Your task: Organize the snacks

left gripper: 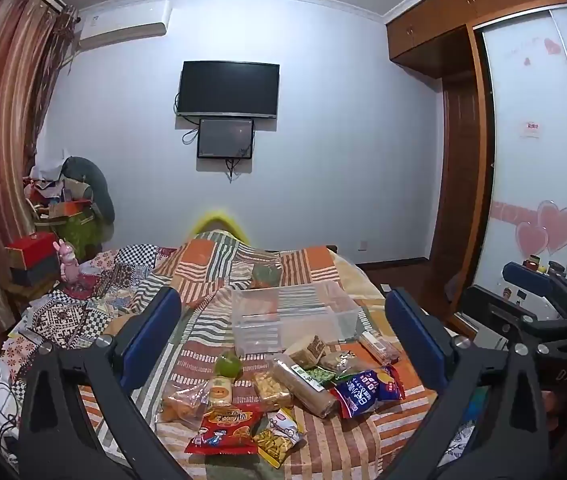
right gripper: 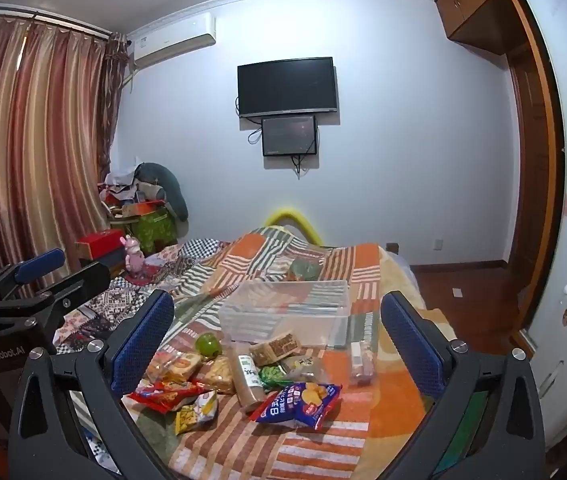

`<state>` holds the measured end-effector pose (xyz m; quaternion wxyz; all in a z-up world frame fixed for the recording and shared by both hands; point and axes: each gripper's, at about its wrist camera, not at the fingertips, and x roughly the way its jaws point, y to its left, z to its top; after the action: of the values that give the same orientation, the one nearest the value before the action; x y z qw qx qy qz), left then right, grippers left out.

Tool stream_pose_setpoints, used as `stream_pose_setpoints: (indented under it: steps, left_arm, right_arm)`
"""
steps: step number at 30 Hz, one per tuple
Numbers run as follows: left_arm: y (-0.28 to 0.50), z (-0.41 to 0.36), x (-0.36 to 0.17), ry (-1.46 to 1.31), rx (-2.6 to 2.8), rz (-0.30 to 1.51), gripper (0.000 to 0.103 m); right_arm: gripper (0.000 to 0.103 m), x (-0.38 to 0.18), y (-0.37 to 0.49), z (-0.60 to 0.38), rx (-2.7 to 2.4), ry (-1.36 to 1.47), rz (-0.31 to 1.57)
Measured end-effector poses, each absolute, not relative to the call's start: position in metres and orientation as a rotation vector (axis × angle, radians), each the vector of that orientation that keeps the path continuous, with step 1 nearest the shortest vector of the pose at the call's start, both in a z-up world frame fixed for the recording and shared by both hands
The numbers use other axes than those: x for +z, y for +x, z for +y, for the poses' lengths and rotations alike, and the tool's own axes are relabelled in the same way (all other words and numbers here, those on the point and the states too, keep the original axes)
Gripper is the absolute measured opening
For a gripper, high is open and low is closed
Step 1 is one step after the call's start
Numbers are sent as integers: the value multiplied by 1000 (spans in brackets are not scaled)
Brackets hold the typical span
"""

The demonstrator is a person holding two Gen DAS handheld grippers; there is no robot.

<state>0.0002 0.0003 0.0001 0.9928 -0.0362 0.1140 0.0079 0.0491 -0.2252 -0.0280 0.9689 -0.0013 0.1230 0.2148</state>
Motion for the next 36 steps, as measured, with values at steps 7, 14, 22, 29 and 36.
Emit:
stream_pose_setpoints:
  steps: [7,14,22,29,36]
  left_arm:
    - [12,1,1,-72,18,217,103]
    - [-5,-3,1,-39,-1,189,103]
    - [-3,-4,-2,-44,-2,199,103]
    - [0,-4,-3,-46,-3,204,103]
    - [2,-3,-3,-51,-7,208,103]
  right_arm:
    - [103,-28,48,-225,420,-11,250]
    - [103,-25,47,-225,427,-8,245]
    - [103,-25,48,-228,425,-10,239]
    - [103,-24,47,-227,419,-10,238]
    - [103,-24,46,-226,418,-9,237]
